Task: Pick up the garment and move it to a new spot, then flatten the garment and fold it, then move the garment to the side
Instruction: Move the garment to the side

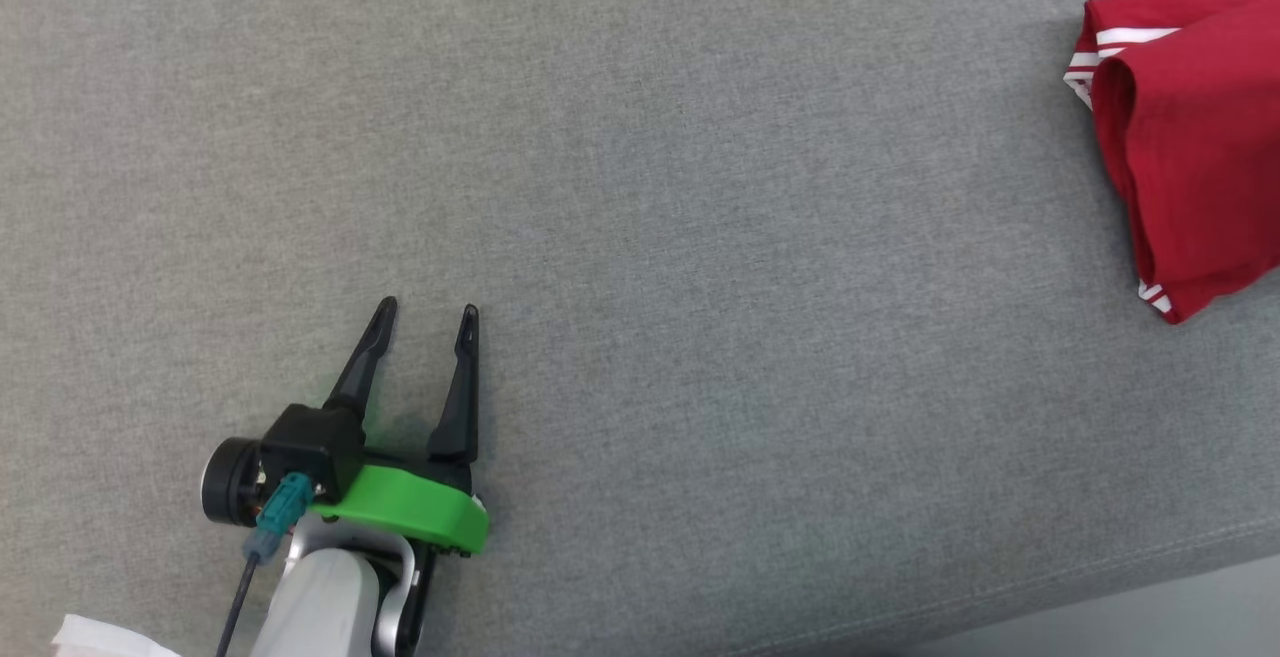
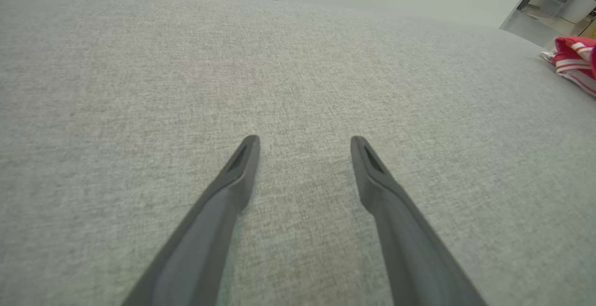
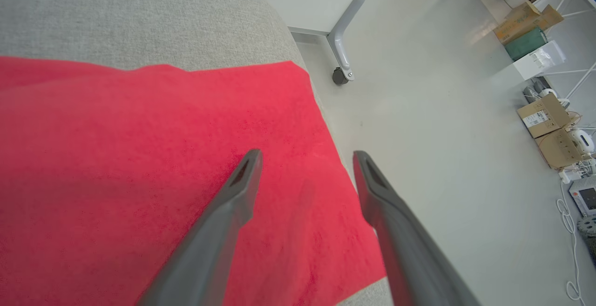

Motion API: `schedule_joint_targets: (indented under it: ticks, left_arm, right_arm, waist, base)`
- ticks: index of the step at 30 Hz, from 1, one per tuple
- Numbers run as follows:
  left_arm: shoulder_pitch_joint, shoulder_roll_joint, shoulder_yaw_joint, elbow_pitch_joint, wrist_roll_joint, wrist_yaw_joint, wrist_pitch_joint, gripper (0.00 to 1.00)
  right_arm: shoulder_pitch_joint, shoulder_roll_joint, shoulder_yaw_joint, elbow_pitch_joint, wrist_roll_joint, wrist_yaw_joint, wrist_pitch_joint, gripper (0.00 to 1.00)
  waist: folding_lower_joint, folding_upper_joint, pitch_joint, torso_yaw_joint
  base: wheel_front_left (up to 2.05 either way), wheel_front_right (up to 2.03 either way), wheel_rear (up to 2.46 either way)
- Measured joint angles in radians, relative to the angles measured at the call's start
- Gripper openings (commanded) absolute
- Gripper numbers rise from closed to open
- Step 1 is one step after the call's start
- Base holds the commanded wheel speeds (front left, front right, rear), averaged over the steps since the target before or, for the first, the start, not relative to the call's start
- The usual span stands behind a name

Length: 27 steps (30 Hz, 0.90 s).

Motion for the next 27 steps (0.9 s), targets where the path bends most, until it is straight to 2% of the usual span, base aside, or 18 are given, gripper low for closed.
schedule_joint_targets:
  ticks: [13,21,23,27]
  left_arm:
    - [0.027,-0.007,0.081,-0.018,-0.048,0.006,0.0,1.0]
    - [0.071,-0.019,0.119,-0.004,-0.07,0.014,0.001,1.0]
    - [0.092,-0.021,0.136,-0.003,-0.075,0.02,0.001,1.0]
    - [0.132,-0.023,0.165,-0.003,-0.082,0.034,0.0,1.0]
  right_arm:
    - [-0.026,0.094,0.121,0.006,0.03,0.0,-0.209,1.0]
    - [0.029,0.2,0.132,0.024,0.049,0.0,-0.331,1.0]
    - [0.073,0.259,0.133,0.024,0.05,0.0,-0.371,1.0]
    - [0.151,0.306,0.148,-0.001,0.063,0.0,-0.408,1.0]
  waist:
    - [0.0,0.0,-0.125,-0.006]
    - [0.0,0.0,-0.235,0.022]
    - [0.0,0.0,-0.272,0.04]
    - [0.0,0.0,-0.319,0.066]
  base:
    - [0.0,0.0,0.0]
    - [0.0,0.0,0.0]
    - [0.0,0.0,0.0]
    - [0.0,0.0,0.0]
